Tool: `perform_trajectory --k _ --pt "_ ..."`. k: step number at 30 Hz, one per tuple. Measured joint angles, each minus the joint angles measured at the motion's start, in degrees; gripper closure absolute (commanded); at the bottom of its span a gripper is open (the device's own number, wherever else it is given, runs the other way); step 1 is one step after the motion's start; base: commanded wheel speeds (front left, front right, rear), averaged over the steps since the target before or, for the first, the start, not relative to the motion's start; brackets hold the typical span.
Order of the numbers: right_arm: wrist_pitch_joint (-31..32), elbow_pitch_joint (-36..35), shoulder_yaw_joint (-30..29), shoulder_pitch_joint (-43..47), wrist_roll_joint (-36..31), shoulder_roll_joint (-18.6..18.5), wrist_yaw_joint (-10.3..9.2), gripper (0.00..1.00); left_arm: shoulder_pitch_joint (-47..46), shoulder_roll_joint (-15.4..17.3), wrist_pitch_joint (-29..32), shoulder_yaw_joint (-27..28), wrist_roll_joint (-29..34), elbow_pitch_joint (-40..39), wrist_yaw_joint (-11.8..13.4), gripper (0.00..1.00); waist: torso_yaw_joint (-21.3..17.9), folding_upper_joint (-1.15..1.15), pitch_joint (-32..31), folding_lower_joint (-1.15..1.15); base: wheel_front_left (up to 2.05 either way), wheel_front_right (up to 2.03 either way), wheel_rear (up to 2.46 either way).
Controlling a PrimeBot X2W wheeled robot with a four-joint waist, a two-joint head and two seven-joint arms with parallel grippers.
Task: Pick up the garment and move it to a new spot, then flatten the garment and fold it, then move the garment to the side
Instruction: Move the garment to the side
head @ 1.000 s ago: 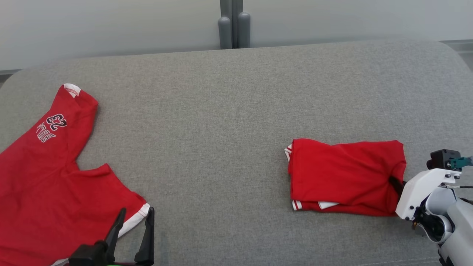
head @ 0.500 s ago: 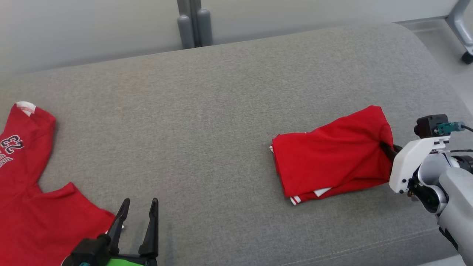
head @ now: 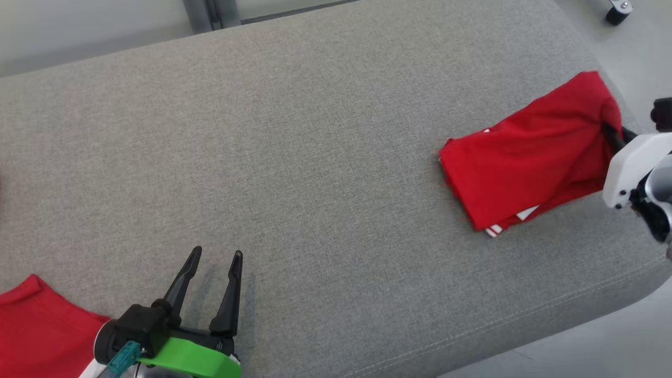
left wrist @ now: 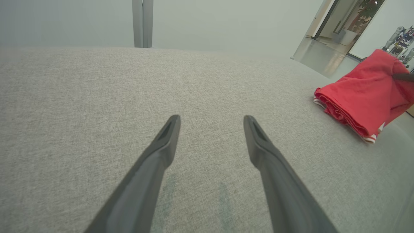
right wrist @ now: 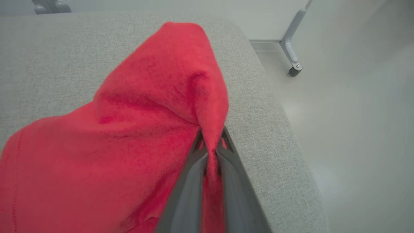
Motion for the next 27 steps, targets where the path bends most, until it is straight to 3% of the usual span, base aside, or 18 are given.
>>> perform_trajectory --k 18,19,20,21,27 --pt "-9.8 24.2 -12.1 -13.8 -10.8 -1.3 0.0 1.0 -2.8 4.3 0.0 -1.7 -0.8 0.4 0.0 0.0 5.1 0.0 7.2 0.0 0.0 0.0 0.0" --pt "-10.3 24.9 -13.0 -14.0 -11.3 -1.5 0.0 0.75 -2.8 4.4 0.0 -1.7 -0.8 0.4 0.0 0.0 5.4 0.0 7.4 0.0 0.0 0.0 0.0" --pt "-10.9 25.3 -13.4 -14.1 -12.2 -1.8 0.0 0.19 -2.8 4.5 0.0 -1.6 -0.8 0.3 0.0 0.0 5.7 0.0 7.7 0.0 0.0 0.0 0.0" --pt "-11.3 25.6 -14.2 -14.2 -13.1 -2.0 0.0 0.0 -2.8 4.7 0.0 -1.5 -0.8 0.3 0.0 0.0 5.9 0.0 7.9 0.0 0.0 0.0 0.0" --pt "-10.0 26.0 -18.6 -13.4 -17.8 -1.9 0.0 0.0 -2.8 4.7 0.0 -0.9 -0.8 0.3 0.0 0.0 6.6 0.0 8.0 0.0 0.0 0.0 0.0"
